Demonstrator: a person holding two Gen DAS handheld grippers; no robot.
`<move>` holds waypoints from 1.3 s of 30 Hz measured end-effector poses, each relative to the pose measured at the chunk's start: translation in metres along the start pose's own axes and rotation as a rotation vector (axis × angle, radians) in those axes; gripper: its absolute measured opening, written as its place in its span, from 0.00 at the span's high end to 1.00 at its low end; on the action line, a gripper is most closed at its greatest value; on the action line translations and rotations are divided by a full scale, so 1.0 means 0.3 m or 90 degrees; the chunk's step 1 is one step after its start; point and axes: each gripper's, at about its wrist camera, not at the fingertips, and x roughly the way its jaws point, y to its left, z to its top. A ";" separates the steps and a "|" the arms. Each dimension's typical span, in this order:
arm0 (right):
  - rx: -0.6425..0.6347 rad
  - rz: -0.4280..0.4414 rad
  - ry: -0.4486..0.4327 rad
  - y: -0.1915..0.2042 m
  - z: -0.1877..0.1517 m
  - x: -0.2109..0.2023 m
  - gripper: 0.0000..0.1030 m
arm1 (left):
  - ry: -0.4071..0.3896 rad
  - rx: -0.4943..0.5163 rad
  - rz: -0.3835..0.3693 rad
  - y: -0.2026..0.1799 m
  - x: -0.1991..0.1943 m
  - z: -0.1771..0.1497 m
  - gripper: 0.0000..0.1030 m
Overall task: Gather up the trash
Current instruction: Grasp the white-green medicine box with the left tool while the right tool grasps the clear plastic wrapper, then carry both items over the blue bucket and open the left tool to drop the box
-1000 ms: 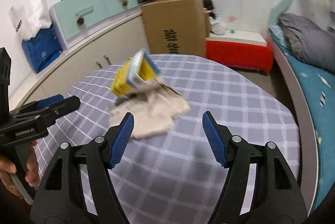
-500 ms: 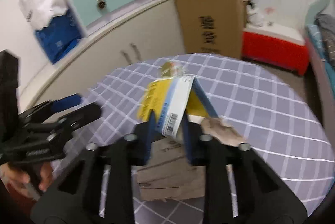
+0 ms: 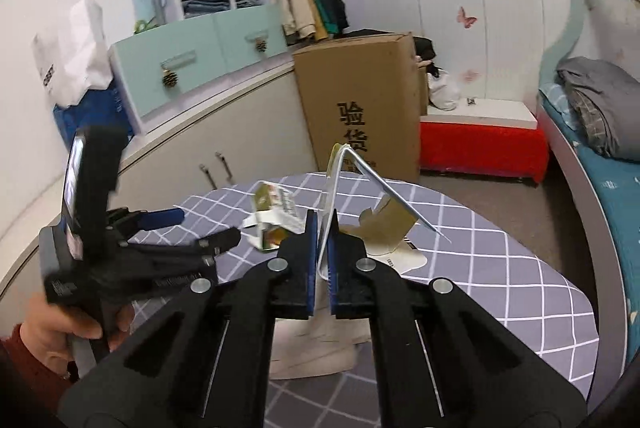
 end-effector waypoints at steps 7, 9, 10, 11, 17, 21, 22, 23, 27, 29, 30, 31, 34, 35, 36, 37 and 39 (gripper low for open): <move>0.031 -0.008 0.007 -0.072 -0.042 0.047 0.95 | -0.009 0.070 0.068 -0.093 0.080 0.010 0.19; 0.037 -0.006 0.012 -0.085 -0.044 0.058 0.95 | 0.006 0.086 0.077 -0.121 0.112 0.030 0.19; 0.038 -0.006 0.014 -0.089 -0.046 0.059 0.95 | 0.006 0.094 0.094 -0.128 0.122 0.036 0.19; 0.041 -0.008 0.014 -0.096 -0.046 0.058 0.95 | 0.007 0.106 0.114 -0.138 0.138 0.041 0.20; 0.057 -0.011 0.018 -0.126 -0.053 0.065 0.95 | 0.050 0.089 0.093 -0.142 0.206 0.074 0.72; 0.067 -0.013 0.013 -0.133 -0.048 0.054 0.95 | 0.029 0.066 0.091 -0.128 0.164 0.076 0.98; 0.070 -0.014 0.007 -0.135 -0.046 0.044 0.95 | 0.013 0.060 0.086 -0.126 0.130 0.076 0.98; 0.072 -0.013 0.004 -0.136 -0.044 0.033 0.95 | -0.002 0.056 0.084 -0.126 0.093 0.076 0.98; 0.077 -0.011 -0.009 -0.138 -0.048 -0.026 0.95 | -0.046 0.046 0.056 -0.150 -0.050 0.086 0.98; 0.079 -0.011 -0.018 -0.140 -0.053 -0.071 0.95 | -0.060 0.055 0.026 -0.190 -0.128 0.080 0.98; 0.076 -0.015 -0.025 -0.143 -0.056 -0.110 0.95 | -0.066 0.061 0.017 -0.216 -0.161 0.073 0.98; 0.075 -0.018 -0.031 -0.144 -0.061 -0.134 0.95 | -0.073 0.067 0.000 -0.250 -0.201 0.063 0.98; 0.082 -0.032 -0.048 -0.182 -0.077 -0.242 0.95 | -0.080 0.082 -0.040 -0.334 -0.274 0.041 0.98; 0.086 -0.037 -0.055 -0.199 -0.085 -0.278 0.95 | -0.087 0.092 -0.048 -0.373 -0.304 0.030 0.98; 0.090 -0.048 -0.062 -0.223 -0.096 -0.326 0.95 | -0.092 0.099 -0.059 -0.411 -0.333 0.017 0.98; 0.096 -0.054 -0.068 -0.248 -0.107 -0.366 0.95 | -0.097 0.104 -0.082 -0.459 -0.368 0.004 0.98; 0.112 -0.070 -0.084 -0.305 -0.136 -0.460 0.95 | -0.101 0.114 -0.122 -0.549 -0.421 -0.020 0.98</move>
